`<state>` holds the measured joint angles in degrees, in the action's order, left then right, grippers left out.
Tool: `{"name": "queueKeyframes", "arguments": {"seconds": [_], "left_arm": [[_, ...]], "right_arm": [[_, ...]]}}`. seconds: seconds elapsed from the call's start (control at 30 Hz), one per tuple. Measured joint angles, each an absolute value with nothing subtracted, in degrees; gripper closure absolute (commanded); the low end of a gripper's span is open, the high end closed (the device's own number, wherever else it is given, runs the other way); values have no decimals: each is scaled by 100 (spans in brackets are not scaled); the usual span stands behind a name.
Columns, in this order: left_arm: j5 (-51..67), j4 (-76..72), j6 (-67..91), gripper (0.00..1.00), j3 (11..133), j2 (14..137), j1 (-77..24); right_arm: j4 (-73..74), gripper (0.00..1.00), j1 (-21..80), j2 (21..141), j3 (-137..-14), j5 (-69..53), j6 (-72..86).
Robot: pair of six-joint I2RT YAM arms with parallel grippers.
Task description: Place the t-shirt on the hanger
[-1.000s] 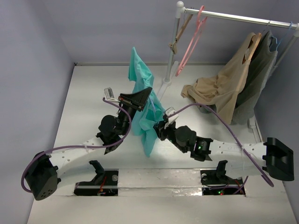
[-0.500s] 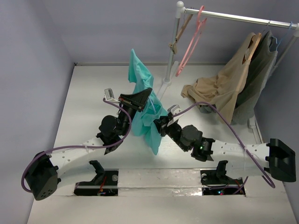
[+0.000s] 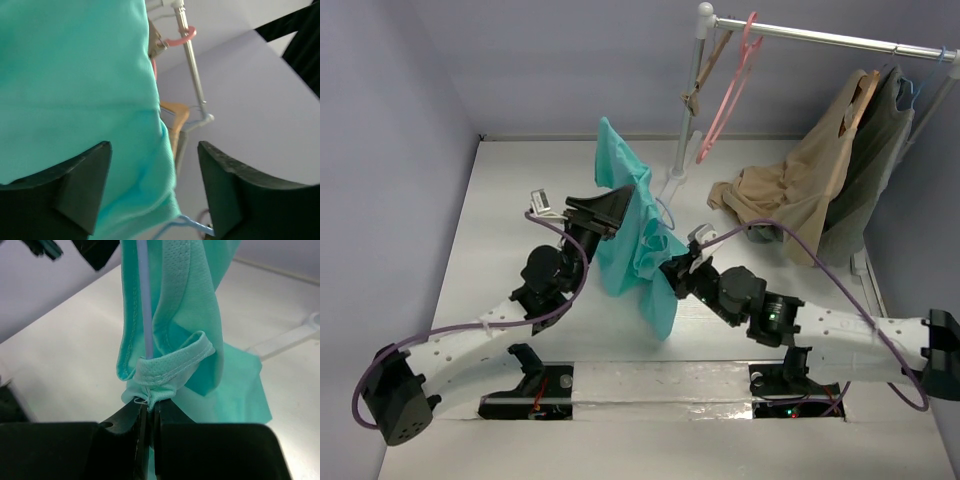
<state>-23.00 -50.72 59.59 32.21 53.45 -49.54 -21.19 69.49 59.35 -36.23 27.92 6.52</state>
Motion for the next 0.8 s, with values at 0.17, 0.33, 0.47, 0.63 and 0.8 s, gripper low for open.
{"name": "queueKeyframes", "arguments": {"seconds": [0.17, 0.33, 0.47, 0.63, 0.8], "left_arm": [[-2401, -4143, 5323, 23, 3656, 4980, -4681], [-2445, -3282, 4668, 20, 4147, 4880, -4460], [-2327, -2832, 4222, 20, 4611, 5140, -4152], [-1914, -2587, 3924, 21, 5100, 5815, -3774], [-1544, -2528, 3881, 25, 5190, 6473, -3647]], "right_arm": [[-567, 100, 6949, 5116, -3997, 2464, 1149], [644, 100, 6949, 4429, -4088, 2257, 1492], [1341, 100, 6949, 4095, -4088, 2108, 1649], [1758, 100, 6949, 3811, -4088, 2018, 1774], [1806, 100, 6949, 3601, -4088, 1981, 1835]]}}
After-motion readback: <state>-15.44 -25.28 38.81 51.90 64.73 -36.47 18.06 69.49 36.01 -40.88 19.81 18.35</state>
